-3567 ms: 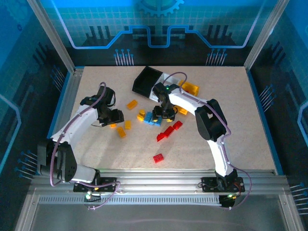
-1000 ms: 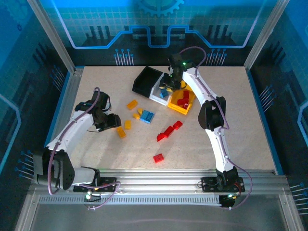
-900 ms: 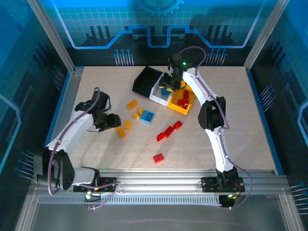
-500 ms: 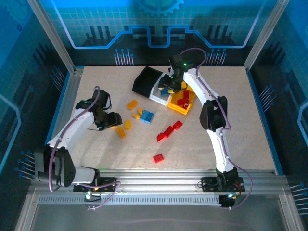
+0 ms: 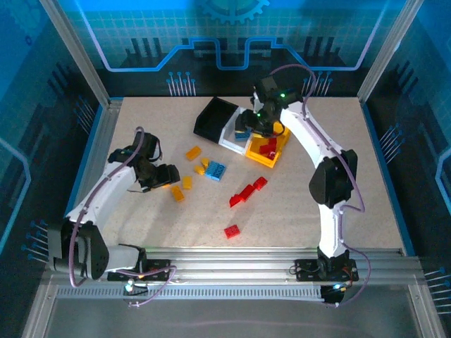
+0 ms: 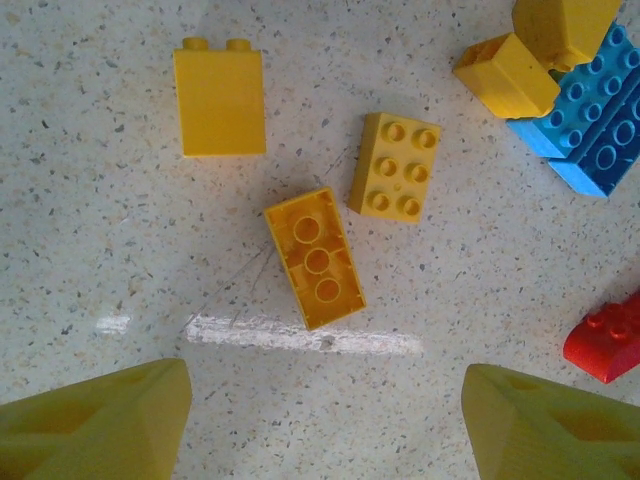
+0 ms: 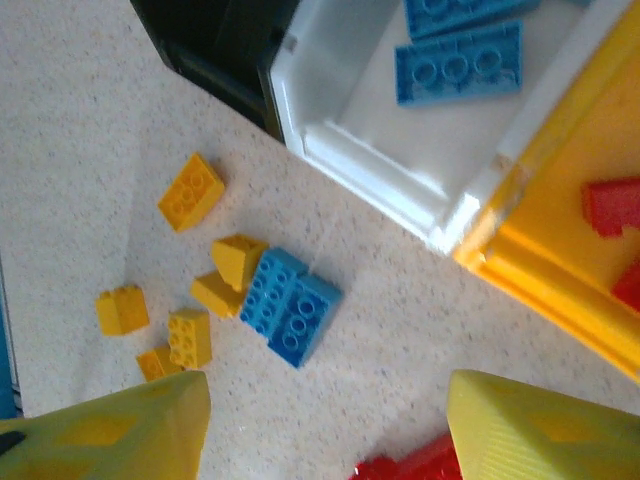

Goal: Sort the legos into containers by color

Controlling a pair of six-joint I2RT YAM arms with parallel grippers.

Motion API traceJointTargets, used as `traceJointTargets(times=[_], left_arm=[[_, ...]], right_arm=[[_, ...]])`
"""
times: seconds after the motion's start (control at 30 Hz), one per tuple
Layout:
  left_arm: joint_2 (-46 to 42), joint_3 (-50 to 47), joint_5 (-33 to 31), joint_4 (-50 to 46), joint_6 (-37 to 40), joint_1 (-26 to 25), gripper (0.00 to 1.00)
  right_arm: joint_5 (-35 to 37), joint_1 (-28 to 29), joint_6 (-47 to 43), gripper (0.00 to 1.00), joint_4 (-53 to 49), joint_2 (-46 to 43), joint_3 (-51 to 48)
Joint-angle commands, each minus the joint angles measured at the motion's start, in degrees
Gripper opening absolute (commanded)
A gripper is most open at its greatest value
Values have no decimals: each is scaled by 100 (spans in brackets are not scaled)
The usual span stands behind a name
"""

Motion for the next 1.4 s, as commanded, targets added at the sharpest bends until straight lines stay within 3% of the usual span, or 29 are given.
traceJointTargets(times=[0.0,0.4,0.77,1.1,1.37], left_arm=[[-232,-179,130,30,-155,81,74],[-479,-781,131,300,-430,107,75],[842,-228,-255,488,-154,362,73],[1854,315,-400,713,92,570,71],[2391,465,-414,846,138,564,68]], right_arm=[[247,129,-126,66,-57,-625,-610],[202,665,431,68,558,-2056,-3353],[382,1022,696,68,460,-2592,-3972],[420,464,612,68,171,-3218,-4310],[253,211,609,68,215,-3117,-4286]])
